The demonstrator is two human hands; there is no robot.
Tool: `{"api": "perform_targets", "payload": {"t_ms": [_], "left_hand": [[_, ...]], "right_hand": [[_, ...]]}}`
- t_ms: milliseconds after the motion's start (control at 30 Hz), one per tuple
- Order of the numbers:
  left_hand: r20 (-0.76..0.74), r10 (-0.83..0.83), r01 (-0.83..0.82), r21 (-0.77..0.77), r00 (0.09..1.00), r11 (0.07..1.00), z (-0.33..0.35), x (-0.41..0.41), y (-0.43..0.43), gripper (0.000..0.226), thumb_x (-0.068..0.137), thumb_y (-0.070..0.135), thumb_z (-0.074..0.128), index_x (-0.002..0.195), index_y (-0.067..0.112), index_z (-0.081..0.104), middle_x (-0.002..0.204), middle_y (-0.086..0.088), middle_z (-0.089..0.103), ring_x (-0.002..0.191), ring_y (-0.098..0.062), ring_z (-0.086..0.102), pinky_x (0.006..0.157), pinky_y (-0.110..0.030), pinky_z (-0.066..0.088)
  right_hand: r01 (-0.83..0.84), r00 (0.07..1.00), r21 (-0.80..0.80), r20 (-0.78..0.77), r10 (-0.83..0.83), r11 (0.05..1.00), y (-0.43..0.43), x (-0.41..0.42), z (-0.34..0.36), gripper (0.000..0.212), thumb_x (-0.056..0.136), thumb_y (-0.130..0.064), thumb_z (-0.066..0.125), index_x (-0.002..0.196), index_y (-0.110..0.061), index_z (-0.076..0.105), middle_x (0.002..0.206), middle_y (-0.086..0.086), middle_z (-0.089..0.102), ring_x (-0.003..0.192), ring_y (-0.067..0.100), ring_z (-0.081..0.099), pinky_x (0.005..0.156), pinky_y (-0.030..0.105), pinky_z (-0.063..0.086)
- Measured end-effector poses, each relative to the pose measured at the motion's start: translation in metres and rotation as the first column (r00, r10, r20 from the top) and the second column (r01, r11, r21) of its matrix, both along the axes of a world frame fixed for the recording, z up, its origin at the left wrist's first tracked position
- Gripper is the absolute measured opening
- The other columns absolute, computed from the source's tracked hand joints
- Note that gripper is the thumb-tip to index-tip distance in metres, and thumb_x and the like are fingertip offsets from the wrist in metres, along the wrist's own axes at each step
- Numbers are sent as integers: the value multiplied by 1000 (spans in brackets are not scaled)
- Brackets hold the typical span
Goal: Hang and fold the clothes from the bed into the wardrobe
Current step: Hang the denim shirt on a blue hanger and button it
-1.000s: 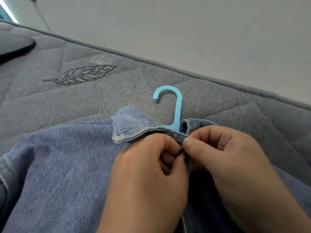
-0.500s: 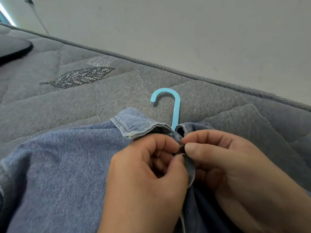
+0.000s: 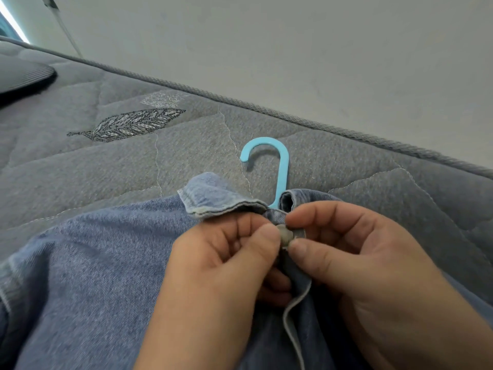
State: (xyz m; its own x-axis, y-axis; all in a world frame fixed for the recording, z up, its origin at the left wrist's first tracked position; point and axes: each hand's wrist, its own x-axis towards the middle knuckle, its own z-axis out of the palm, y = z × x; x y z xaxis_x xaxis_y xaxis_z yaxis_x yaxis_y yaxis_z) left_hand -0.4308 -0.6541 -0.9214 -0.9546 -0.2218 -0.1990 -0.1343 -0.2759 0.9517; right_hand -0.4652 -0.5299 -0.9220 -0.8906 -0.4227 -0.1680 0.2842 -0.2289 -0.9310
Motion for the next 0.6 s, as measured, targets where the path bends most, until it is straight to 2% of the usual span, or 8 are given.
{"api": "perform_targets", "payload": {"t_ms": [100,233,400,467,500,533,567,600], "left_hand": [[75,32,-37,68,997,997,0,1,-3,11,59,15,62,48,16,66,45,-9,52,33,-18,50,35,-23,44],[102,24,-38,142,995,989,2,2,-7,8,57,13,61,48,13,62,43,-9,43,27,-18,38,31,-19,33],[105,-14,7,65,994,998,-2,3,-11,11,59,19,62,49,16,61,39,-9,34,27,-15,26,36,-13,23],[152,-4,11,-43,988,999,-2,3,-7,21,63,26,66,46,17,59,36,-8,36,26,-16,28,34,-13,23],[143,14,8,-156,990,988,-1,4,-4,25,67,30,70,48,17,60,36,-6,39,27,-14,30,33,-13,25],[92,54,-21,-324,994,946,0,5,-2,24,68,36,72,55,18,63,37,-1,43,29,-12,34,33,-14,27],[14,109,-88,-497,994,863,1,6,-1,21,65,44,71,63,24,66,39,3,47,32,-9,37,35,-14,30],[-95,201,-216,-620,975,754,3,7,-3,22,59,52,66,68,32,66,43,7,50,36,-6,41,38,-14,33]], "right_hand": [[-39,999,22,-28,39,999,-1,1,2,32,55,1,64,67,-27,73,63,5,64,55,13,57,53,17,50],[-62,993,85,-95,70,994,-3,1,1,35,57,-1,64,73,-30,73,70,4,65,61,14,56,57,17,50],[-35,992,108,-118,47,994,-4,0,-2,28,57,-4,68,66,-29,73,62,-3,65,57,8,60,55,15,49],[-17,989,170,-142,42,985,-3,-1,-3,23,56,-8,69,66,-28,73,61,-1,63,56,11,58,53,18,48],[-7,988,204,-148,38,979,-2,-1,-2,20,57,-10,68,67,-26,73,60,1,64,54,12,57,51,19,47],[18,989,230,-148,16,973,0,-1,1,17,58,-12,66,67,-25,73,57,4,64,49,13,56,47,20,47],[72,984,272,-177,-24,959,2,1,3,15,59,-15,65,67,-24,73,53,7,62,43,12,53,42,21,45],[172,957,336,-279,-77,926,7,1,7,13,60,-20,65,67,-26,73,49,6,60,38,9,50,39,19,43]]}}
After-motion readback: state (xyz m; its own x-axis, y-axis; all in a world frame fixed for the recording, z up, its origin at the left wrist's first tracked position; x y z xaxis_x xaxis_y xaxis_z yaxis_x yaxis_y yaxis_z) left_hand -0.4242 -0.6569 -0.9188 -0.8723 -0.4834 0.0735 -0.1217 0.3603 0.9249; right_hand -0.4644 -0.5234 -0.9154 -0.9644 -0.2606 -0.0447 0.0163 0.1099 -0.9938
